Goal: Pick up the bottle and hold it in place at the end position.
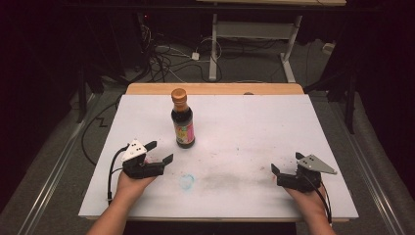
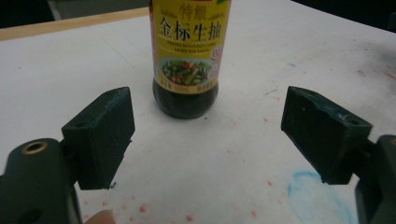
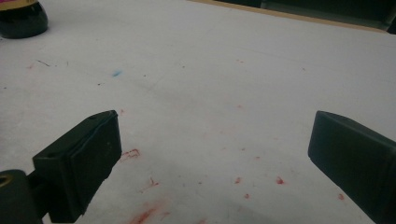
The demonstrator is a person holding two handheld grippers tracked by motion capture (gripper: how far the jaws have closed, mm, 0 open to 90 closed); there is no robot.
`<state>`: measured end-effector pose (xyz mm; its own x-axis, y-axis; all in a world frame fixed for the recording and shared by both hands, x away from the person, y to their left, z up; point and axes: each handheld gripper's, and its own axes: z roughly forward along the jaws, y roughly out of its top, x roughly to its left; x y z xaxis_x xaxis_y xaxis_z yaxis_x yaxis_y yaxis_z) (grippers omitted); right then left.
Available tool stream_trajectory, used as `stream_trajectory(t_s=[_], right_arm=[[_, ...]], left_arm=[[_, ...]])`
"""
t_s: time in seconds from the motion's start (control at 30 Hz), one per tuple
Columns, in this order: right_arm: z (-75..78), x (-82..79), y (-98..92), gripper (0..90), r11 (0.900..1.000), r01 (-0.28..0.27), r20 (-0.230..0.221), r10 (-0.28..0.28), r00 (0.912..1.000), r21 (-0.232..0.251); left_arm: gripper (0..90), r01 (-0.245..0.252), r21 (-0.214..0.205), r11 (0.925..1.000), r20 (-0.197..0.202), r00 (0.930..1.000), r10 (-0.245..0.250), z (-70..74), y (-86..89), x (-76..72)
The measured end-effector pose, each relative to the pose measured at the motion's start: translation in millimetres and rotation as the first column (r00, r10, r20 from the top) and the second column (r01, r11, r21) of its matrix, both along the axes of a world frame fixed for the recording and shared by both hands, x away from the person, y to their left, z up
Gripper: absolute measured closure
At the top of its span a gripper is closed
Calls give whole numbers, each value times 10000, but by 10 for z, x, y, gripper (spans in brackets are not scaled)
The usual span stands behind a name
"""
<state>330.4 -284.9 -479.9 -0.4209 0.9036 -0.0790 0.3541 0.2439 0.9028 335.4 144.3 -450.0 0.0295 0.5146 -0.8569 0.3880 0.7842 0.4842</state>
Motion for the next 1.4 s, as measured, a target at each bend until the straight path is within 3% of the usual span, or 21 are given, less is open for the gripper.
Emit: stream_trajectory(t_s=[0.17,0.3,0.43,0.6,0.63,0.73,0.83,0.9,1.03,1.1,1.13,1.23,1.4], right_arm=[[0,-2,-2,33,10000,-8,18,8,10000,13],[0,-2,-2,33,10000,-16,22,16,10000,17],[0,-3,-3,33,10000,-11,17,11,10000,33],[0,-2,-2,33,10000,-39,13,39,10000,14],[0,-1,-2,33,10000,-16,13,16,10000,17],[0,-7,5,33,10000,3,44,-2,10000,-42],[-1,-5,5,33,10000,-28,48,28,10000,-54],[-1,-5,4,33,10000,-39,46,39,10000,-54],[-1,-10,8,33,9999,-139,86,140,9999,-66],[-1,-14,9,33,9998,-162,109,163,9998,-79],[-1,-15,7,33,9998,-187,100,188,9998,-40],[0,-13,3,33,9998,-200,104,200,9997,-28],[-1,-14,5,34,9998,-217,120,218,9997,-44]], left_arm=[[140,-58,-206,9998,-99,9999,56,92,-52,136],[128,-97,-127,9999,130,9999,99,152,-96,252],[1,-26,-119,9999,-46,10000,25,210,-172,396],[0,-61,-159,9999,-221,9997,57,277,-301,513],[0,-8,49,10000,-70,10000,8,279,-324,539],[0,-222,66,9997,-90,9997,222,312,-405,621],[0,-341,239,9991,130,9993,338,320,-459,688],[0,-392,289,9988,19,9992,391,324,-495,734],[47,-505,473,9976,-71,9987,509,319,-553,809],[91,-434,628,9971,64,9990,431,306,-563,832],[142,-448,563,9974,26,9990,447,305,-574,841],[151,-491,532,9974,-30,9988,494,296,-591,859],[248,-161,740,9971,250,9996,143,288,-592,817]])
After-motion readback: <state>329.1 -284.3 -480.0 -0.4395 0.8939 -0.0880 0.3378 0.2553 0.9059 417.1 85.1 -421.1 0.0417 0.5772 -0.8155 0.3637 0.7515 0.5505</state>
